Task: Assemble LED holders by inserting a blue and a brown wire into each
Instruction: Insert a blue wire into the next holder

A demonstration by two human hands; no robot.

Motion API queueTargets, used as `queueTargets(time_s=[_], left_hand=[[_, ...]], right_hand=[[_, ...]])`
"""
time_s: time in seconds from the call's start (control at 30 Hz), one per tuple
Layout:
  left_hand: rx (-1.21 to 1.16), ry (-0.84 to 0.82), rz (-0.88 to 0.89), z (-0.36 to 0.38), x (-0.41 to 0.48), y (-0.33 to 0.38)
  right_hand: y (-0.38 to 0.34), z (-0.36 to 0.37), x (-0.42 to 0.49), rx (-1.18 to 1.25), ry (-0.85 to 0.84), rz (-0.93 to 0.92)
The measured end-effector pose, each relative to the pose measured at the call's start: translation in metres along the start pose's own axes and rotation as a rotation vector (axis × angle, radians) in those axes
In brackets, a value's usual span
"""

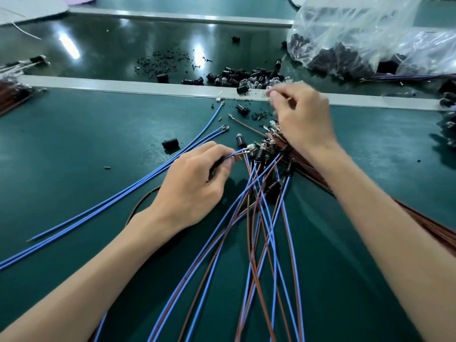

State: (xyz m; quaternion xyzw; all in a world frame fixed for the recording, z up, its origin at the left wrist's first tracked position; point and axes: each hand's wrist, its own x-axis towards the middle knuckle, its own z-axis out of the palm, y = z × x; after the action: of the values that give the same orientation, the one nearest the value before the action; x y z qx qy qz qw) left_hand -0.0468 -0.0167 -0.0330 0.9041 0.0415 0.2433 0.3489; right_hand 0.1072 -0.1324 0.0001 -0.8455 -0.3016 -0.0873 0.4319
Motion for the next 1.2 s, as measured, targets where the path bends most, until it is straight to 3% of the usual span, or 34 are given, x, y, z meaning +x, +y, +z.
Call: queueTargets(time_s=[0.1,0.2,0.43,0.53,0.6,0.67,0.8,0.9,1.0,1.2], left_hand=[[0.04,0.004,0.01,0.0,-0.001,0.0],[0.045,-0.002,0.022,-0.001,-0.001,0.001],[-0.022,0.019,0.099,-0.002,0.0,0.002],[-0.065,0.067,0.095,-0.002,0.0,0.005],[-0.08,0.117,0.07,-0.003,0.0,0.006],[-0.097,0.128,0.031,-0.003,0.0,0.007],[-0.142,0.084,-0.034,-0.001,0.0,0.008],[-0.194,0.062,-0.074,-0.002,-0.001,0.006],[-0.244,0.035,-0.098,-0.003,-0.001,0.006],[-0.361,0.007,-0.147,-0.005,-0.001,0.008]], right_hand=[[0.031,0.003,0.044,-0.25,-0.052,0.159],[0.049,0.011,0.053,-0.326,-0.094,0.273],[0.038,0.016,0.043,-0.465,0.019,0.273],[0.021,0.006,0.024,-0.252,0.062,0.171],[0.003,-0.002,-0.002,0.002,-0.05,0.076],[-0.007,-0.008,-0.029,0.047,-0.225,0.003],[-0.012,-0.017,-0.055,0.386,-0.443,0.103],[-0.01,-0.012,-0.063,0.494,-0.372,0.103],[-0.008,-0.005,-0.069,0.457,-0.251,0.099],[-0.007,-0.004,-0.074,0.375,-0.212,-0.009]])
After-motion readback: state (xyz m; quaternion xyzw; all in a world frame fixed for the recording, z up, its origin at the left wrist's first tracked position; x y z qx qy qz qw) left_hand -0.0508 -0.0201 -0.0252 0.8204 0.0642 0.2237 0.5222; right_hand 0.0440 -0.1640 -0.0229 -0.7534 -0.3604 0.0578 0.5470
